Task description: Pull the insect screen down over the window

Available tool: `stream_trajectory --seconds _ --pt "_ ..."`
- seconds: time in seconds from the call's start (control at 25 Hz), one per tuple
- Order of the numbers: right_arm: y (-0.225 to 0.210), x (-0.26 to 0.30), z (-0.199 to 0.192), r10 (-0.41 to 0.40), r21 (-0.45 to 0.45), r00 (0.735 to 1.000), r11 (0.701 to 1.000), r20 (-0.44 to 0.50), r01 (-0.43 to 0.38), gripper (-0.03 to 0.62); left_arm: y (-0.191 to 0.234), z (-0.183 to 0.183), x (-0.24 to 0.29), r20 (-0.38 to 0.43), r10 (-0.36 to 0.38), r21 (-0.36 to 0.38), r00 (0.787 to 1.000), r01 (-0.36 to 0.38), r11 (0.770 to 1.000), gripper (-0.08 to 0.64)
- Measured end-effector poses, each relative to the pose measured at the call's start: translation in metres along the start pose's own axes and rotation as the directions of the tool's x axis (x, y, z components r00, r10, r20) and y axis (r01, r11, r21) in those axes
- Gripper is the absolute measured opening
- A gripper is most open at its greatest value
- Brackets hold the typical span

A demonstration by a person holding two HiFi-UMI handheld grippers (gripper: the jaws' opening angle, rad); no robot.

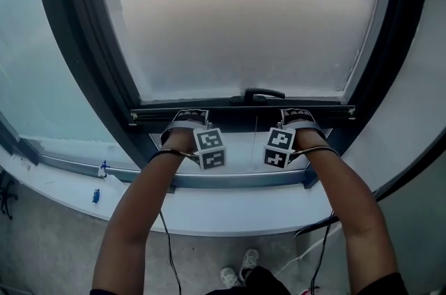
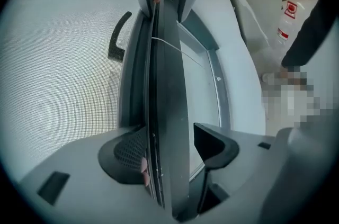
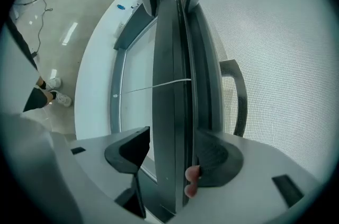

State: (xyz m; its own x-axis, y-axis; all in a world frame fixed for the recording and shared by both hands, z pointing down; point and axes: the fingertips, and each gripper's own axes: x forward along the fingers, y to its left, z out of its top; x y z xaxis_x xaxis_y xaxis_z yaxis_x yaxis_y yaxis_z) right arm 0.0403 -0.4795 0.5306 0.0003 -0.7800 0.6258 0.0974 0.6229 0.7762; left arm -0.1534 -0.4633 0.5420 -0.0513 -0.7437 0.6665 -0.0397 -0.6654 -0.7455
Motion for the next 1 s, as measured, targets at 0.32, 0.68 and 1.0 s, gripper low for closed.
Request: stream_trajectory --seconds 0.32,0.68,1.0 --pt "-0.0007 -0.0023 0.0002 -0.002 0.008 1.0 1.0 0.004 0.002 0.258 -0.0009 0.0001 -0.0006 -0.017 -0.001 -0.006 1.0 0.001 1.0 0.281" --pt "0.0016 -0.001 0.0012 0.003 0.018 1.0 1.0 0.002 -0.003 0.258 -0.0028 0.0009 -0.0009 0.003 0.002 -0.039 1.0 -0.002 0.999 0.281" --pt "0.0044 -0.0036 -0.0013 0.006 0.0 1.0 1.0 0.002 -0.006 0.258 -0.0039 0.0019 -0.0029 0.003 0.004 0.0 1.0 -0.004 1.0 0.281"
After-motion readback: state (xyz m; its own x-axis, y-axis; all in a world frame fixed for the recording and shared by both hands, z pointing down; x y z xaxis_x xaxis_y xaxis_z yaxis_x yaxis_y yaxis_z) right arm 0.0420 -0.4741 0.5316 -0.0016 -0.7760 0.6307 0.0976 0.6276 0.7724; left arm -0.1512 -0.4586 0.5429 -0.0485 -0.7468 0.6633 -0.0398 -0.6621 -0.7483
